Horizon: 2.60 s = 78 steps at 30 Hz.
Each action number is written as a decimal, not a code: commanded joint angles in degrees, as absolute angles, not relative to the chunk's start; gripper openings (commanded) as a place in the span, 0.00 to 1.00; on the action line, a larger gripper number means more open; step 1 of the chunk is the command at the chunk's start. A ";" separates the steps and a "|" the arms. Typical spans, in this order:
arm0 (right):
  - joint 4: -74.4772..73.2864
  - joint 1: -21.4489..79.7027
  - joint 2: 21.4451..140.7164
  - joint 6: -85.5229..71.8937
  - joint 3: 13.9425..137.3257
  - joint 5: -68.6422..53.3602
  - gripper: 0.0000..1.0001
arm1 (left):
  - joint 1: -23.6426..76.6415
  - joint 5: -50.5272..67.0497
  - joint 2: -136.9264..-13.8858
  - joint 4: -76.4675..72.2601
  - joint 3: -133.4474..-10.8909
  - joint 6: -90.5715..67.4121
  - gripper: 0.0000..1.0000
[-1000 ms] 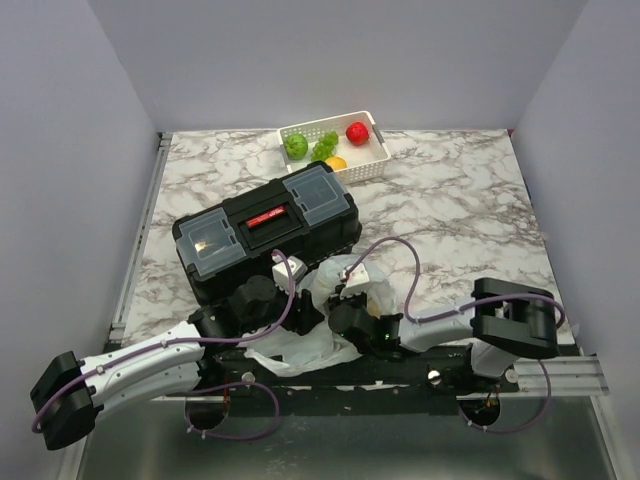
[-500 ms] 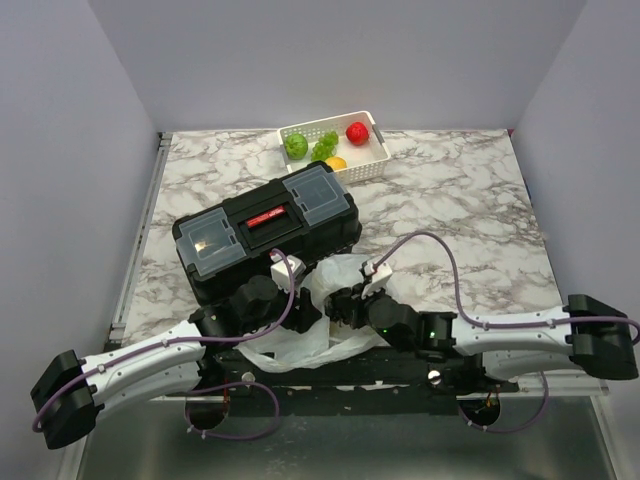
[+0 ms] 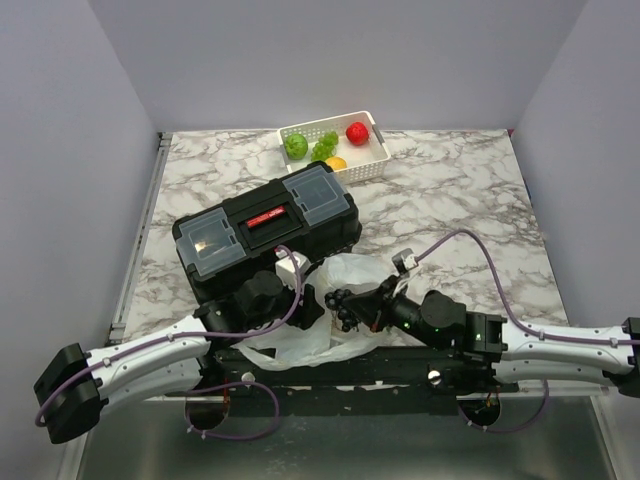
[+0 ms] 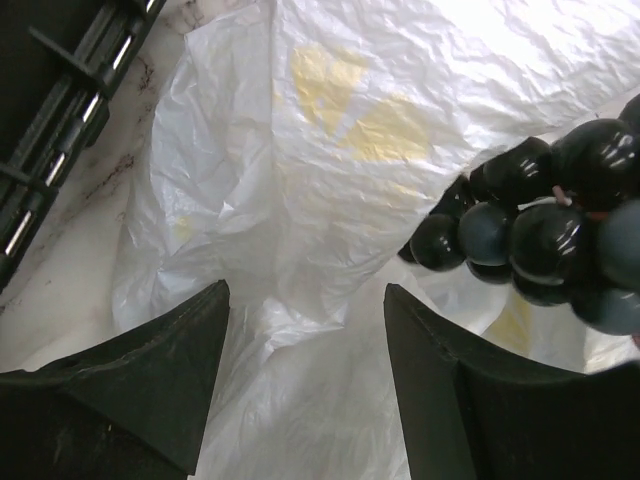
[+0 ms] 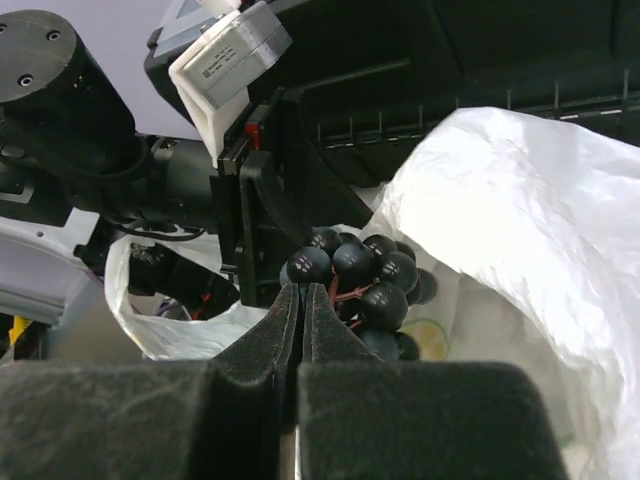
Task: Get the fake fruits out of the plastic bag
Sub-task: Take out the fake fruit from the plastic bag, then place the fake fruit in the bin.
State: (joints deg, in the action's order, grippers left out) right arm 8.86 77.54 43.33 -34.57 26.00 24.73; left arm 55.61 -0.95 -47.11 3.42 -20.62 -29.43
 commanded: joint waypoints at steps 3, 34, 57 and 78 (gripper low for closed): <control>4.56 77.45 45.48 -31.91 35.01 23.87 0.01 | 55.81 -1.32 -48.73 1.42 -24.72 -26.39 0.63; -6.27 36.57 73.00 -21.65 63.40 21.48 0.01 | 55.81 3.76 -49.85 0.27 -26.78 -24.04 0.40; -5.90 25.18 130.79 -16.41 119.35 12.14 0.01 | 55.80 7.70 -53.25 -0.44 -30.44 -20.82 0.23; -23.51 24.95 126.13 -14.55 119.55 16.57 0.86 | 56.18 17.77 -61.33 -4.00 -40.54 -12.19 0.02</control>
